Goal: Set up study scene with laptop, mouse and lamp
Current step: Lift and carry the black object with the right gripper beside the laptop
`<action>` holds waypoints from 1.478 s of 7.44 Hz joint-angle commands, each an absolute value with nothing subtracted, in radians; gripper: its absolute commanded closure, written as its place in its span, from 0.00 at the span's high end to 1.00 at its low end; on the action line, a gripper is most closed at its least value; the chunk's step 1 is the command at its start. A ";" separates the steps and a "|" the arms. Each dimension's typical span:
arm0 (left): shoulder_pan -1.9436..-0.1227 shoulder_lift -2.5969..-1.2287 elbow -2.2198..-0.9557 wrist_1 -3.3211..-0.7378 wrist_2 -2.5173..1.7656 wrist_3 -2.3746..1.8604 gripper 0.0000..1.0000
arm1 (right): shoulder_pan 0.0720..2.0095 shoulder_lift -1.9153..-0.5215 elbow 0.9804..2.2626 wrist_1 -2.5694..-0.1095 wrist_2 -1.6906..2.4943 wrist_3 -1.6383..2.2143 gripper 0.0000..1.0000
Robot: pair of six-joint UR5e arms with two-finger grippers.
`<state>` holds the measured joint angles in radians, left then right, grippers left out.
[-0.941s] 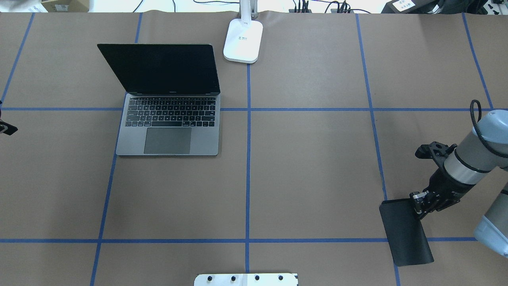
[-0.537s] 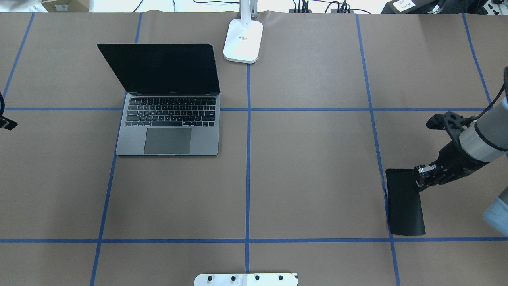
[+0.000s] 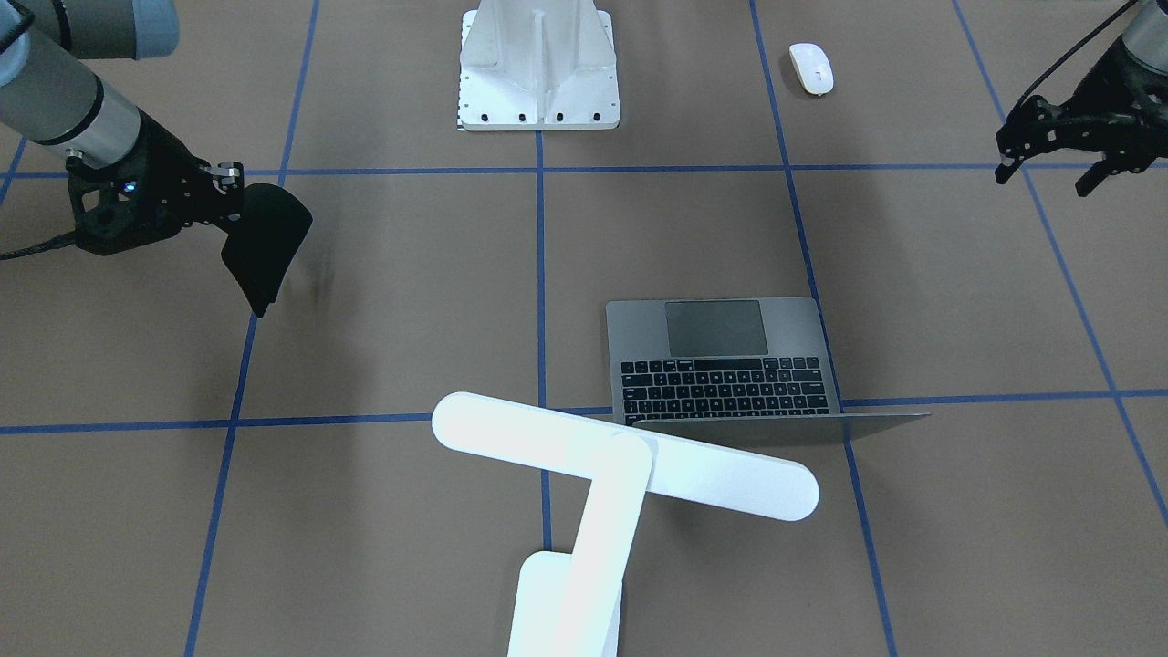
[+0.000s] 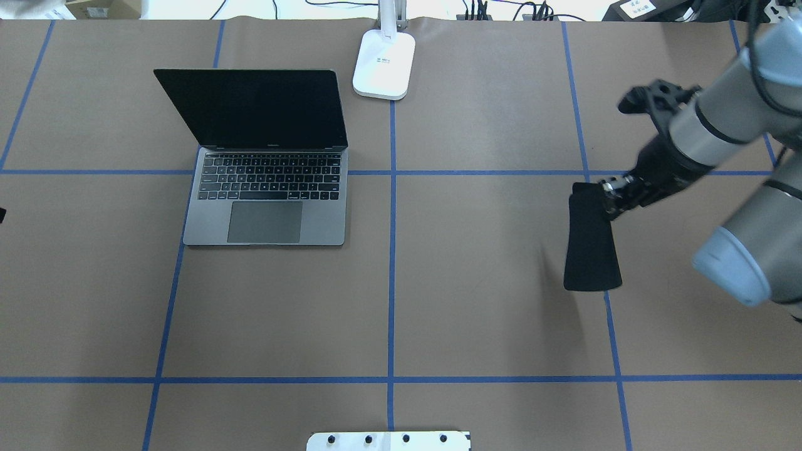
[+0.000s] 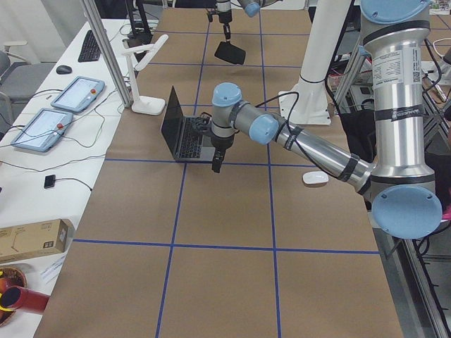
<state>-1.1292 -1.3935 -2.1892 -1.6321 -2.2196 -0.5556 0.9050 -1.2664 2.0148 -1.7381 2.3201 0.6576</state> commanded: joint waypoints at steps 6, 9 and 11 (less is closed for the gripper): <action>-0.590 -1.134 -2.215 -1.952 -2.174 -1.197 0.99 | 0.824 -0.602 1.483 -2.036 2.255 0.519 0.16; -0.410 -1.141 -2.220 -1.967 -2.094 -1.328 0.99 | 0.825 -0.468 1.286 -2.036 2.281 0.442 0.16; -0.400 -1.134 -2.220 -1.968 -2.100 -1.296 0.98 | 0.824 -0.471 1.259 -2.039 2.273 0.420 0.17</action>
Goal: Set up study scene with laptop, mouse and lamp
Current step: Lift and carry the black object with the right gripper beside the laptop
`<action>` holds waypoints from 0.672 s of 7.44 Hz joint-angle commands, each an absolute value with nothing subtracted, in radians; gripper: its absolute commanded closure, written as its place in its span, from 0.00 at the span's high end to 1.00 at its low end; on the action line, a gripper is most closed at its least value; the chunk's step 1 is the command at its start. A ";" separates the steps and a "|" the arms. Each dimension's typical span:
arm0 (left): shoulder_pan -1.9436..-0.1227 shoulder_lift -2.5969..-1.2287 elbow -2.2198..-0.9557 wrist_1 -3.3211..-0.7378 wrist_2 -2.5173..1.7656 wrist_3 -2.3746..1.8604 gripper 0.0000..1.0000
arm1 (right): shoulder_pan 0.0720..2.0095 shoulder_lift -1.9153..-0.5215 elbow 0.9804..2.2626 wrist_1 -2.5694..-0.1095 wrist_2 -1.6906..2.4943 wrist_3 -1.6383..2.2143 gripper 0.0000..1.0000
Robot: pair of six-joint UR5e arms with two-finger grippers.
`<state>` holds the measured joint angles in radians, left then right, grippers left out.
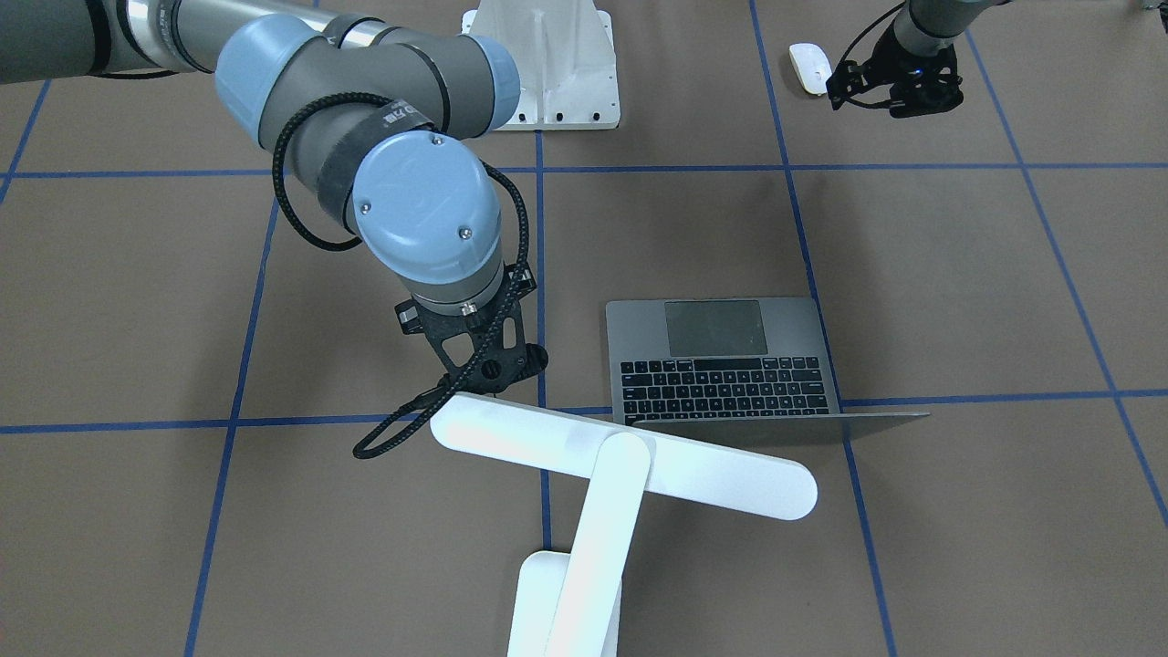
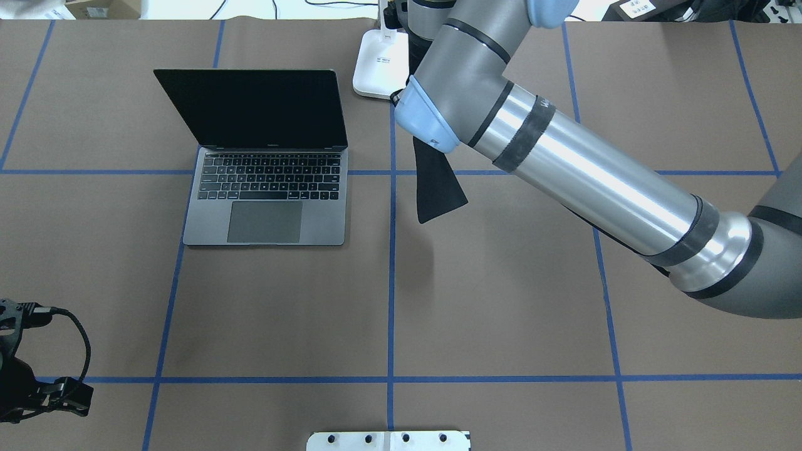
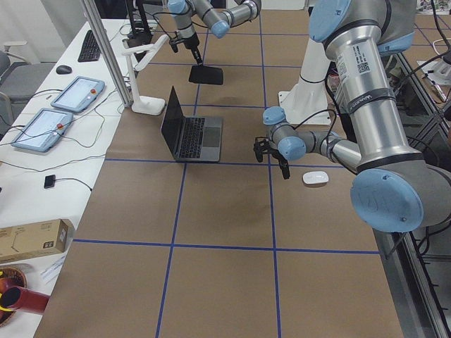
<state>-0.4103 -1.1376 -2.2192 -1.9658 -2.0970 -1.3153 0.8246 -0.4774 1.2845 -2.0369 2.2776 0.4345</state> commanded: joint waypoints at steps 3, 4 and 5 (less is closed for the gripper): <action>-0.379 -1.134 -2.217 -1.967 -2.100 -1.295 0.98 | 0.825 -0.460 1.290 -2.122 2.278 0.422 0.18; -0.370 -1.134 -2.217 -1.967 -2.100 -1.295 0.98 | 0.828 -0.462 1.320 -2.147 2.278 0.422 0.18; -0.367 -1.134 -2.218 -1.967 -2.100 -1.295 0.98 | 0.830 -0.465 1.324 -2.148 2.269 0.422 0.21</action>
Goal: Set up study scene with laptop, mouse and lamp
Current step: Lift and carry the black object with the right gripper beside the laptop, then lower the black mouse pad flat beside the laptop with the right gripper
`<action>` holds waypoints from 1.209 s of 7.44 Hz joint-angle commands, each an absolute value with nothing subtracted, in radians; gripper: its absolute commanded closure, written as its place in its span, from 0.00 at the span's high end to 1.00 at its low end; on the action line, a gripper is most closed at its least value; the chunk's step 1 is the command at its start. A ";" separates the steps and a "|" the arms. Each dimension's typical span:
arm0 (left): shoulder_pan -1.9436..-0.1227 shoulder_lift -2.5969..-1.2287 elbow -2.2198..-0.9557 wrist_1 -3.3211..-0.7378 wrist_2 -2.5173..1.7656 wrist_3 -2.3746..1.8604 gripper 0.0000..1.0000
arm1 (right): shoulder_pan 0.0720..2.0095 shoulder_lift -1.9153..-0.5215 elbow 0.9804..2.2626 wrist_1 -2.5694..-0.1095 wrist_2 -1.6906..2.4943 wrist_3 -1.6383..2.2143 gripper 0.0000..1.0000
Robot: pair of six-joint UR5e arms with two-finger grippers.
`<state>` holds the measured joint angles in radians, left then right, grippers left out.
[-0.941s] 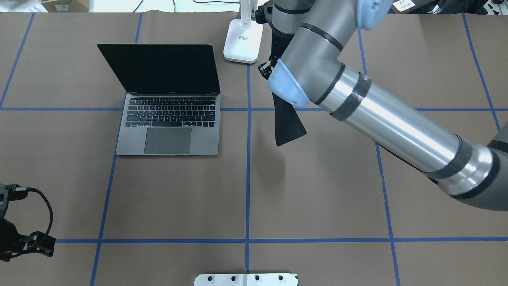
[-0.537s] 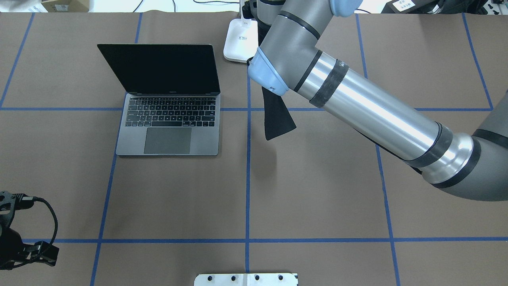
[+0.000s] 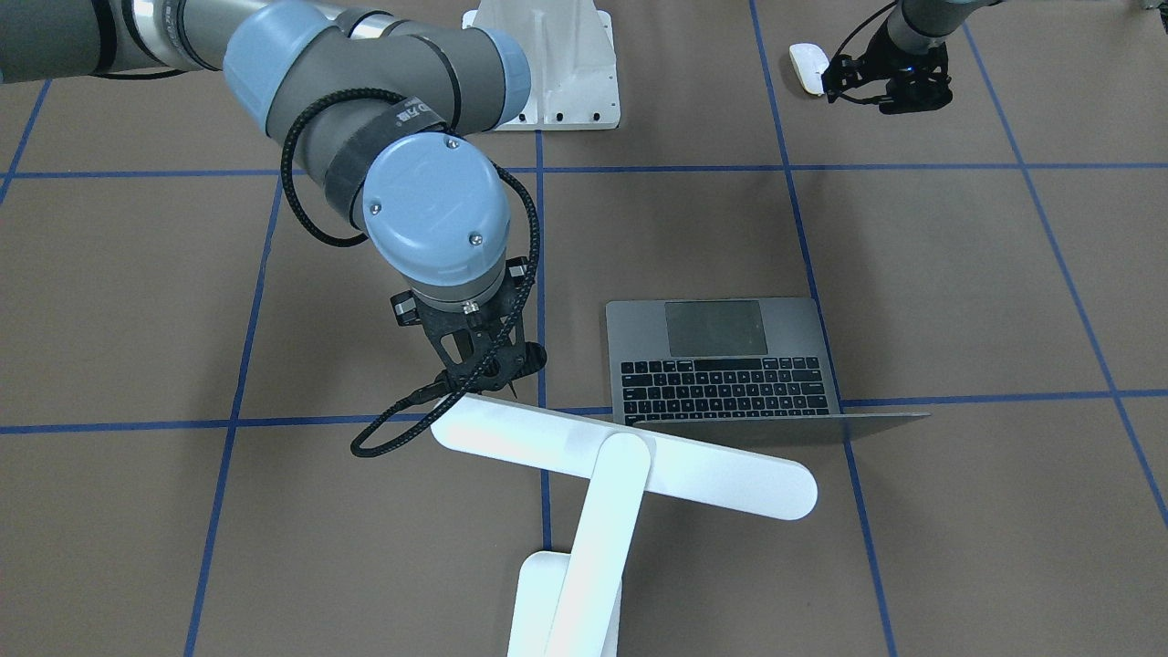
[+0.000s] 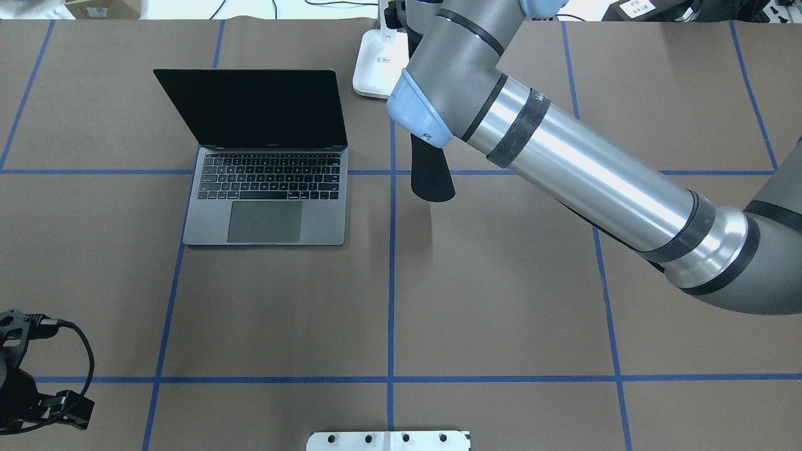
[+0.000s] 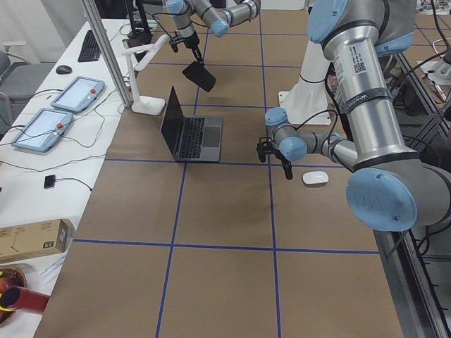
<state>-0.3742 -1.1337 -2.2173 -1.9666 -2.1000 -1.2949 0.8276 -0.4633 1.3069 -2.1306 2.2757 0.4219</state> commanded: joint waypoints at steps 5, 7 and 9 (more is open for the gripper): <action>-0.361 -1.135 -2.217 -1.973 -2.098 -1.298 0.98 | 0.828 -0.523 1.399 -2.143 2.247 0.414 1.00; -0.305 -1.135 -2.206 -1.973 -2.091 -1.305 0.99 | 0.828 -0.531 1.416 -2.138 2.241 0.411 1.00; -0.198 -1.138 -2.200 -1.974 -2.092 -1.341 0.99 | 0.824 -0.598 1.495 -2.076 2.203 0.400 1.00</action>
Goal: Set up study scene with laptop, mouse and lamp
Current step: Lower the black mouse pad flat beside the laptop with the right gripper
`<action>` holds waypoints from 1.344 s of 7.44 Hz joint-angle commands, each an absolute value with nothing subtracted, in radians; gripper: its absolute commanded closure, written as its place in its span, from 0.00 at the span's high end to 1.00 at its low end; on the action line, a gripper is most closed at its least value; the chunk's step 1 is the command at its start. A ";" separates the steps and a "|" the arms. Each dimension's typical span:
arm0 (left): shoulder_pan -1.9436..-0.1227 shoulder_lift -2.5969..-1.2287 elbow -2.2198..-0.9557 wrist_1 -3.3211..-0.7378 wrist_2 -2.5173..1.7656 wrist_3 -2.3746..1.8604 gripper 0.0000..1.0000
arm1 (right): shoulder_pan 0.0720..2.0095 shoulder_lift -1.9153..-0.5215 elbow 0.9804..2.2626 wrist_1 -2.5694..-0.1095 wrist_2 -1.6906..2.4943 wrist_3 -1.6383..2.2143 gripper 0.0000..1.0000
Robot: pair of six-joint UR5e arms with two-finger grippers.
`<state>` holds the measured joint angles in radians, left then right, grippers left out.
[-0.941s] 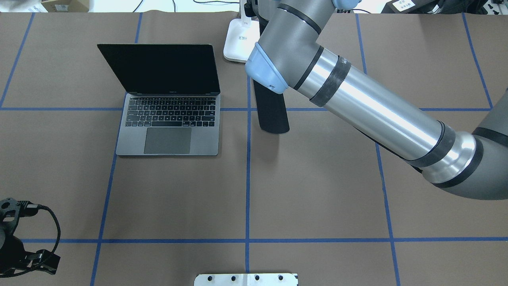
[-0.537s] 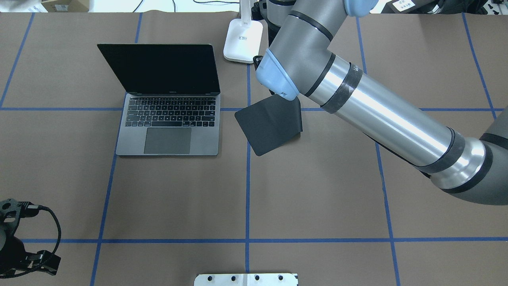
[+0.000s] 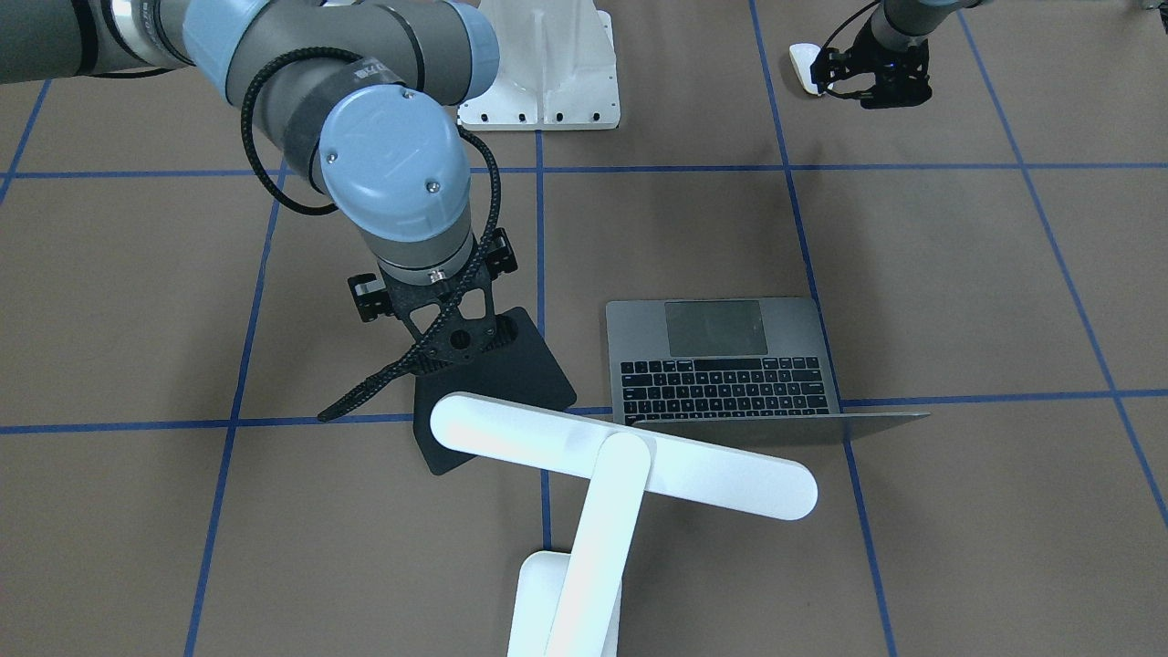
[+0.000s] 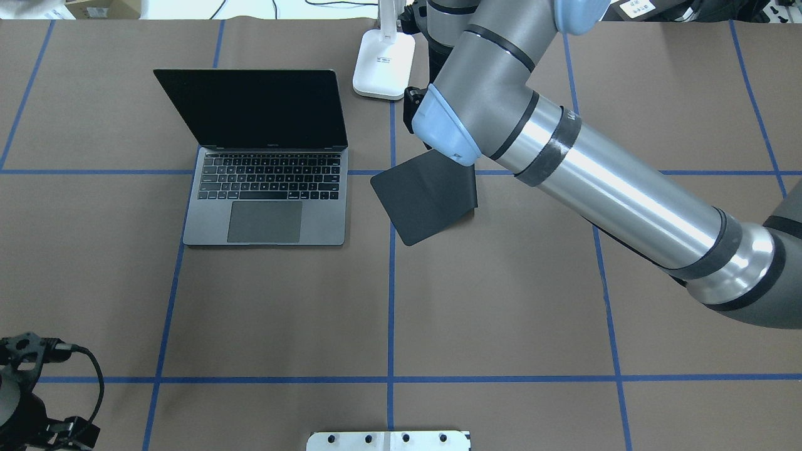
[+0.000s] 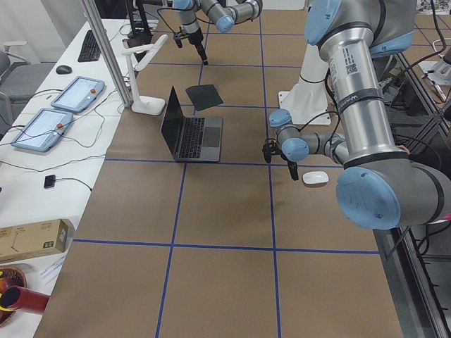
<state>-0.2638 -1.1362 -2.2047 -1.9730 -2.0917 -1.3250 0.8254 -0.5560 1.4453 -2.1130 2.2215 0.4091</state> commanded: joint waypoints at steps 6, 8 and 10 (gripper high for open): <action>-0.161 -1.134 -2.045 -2.295 -2.140 -1.520 0.98 | 0.793 -0.703 1.549 -1.979 2.155 0.298 1.00; -0.161 -1.132 -2.037 -2.310 -2.166 -1.523 0.98 | 0.785 -0.703 1.549 -1.979 2.105 0.296 1.00; -0.158 -1.134 -2.037 -2.312 -2.199 -1.555 0.94 | 0.784 -0.701 1.551 -1.977 2.102 0.296 1.00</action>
